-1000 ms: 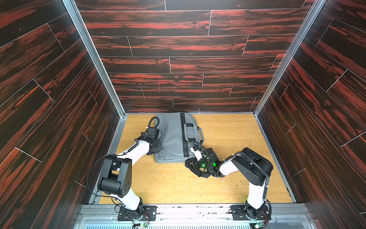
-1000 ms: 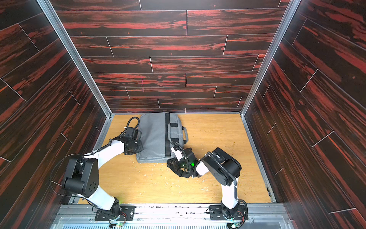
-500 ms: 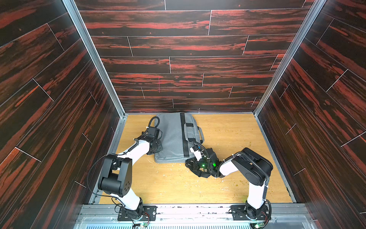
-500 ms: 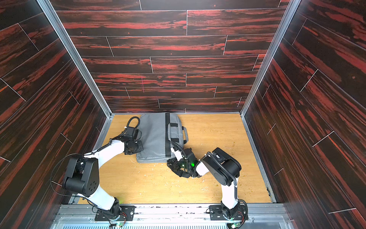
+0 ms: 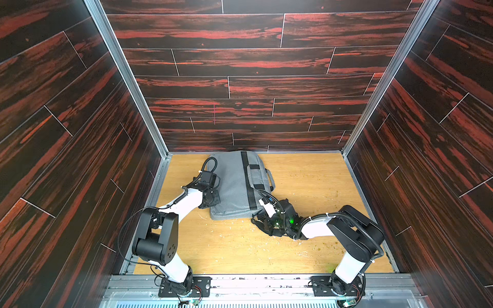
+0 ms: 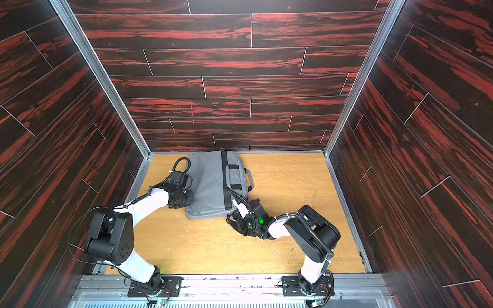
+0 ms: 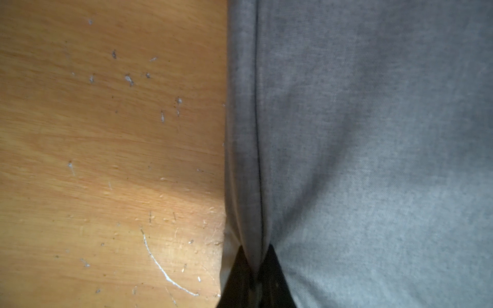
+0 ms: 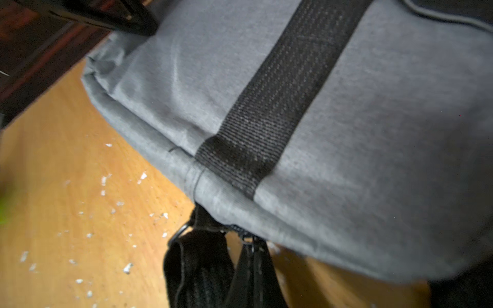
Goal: Open the zippered laptop bag and take out the laptop
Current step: Unzip the zipper on the zippered laptop bag.
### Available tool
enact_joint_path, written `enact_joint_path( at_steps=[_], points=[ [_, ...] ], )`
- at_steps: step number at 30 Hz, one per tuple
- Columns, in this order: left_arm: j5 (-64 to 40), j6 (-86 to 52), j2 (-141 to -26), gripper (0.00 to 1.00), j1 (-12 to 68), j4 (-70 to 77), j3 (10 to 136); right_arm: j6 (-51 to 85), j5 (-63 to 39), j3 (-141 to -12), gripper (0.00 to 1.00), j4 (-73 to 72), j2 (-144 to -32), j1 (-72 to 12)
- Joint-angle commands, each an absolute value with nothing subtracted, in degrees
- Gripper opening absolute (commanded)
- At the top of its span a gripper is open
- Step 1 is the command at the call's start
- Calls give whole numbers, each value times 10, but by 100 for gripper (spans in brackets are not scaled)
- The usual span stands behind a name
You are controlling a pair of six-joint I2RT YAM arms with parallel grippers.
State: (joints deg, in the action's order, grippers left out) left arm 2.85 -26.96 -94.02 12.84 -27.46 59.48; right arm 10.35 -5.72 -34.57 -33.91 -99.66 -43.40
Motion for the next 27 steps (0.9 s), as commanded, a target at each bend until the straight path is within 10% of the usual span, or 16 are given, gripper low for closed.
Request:
enact_joint_path(
  at_steps=[1, 27],
  points=[
    [44, -254, -939, 0, 127, -324, 593, 73, -8, -343, 0, -272, -972, -427],
    [41, -253, -920, 0, 113, -324, 583, 35, -66, -379, 0, -190, -963, -303]
  ],
)
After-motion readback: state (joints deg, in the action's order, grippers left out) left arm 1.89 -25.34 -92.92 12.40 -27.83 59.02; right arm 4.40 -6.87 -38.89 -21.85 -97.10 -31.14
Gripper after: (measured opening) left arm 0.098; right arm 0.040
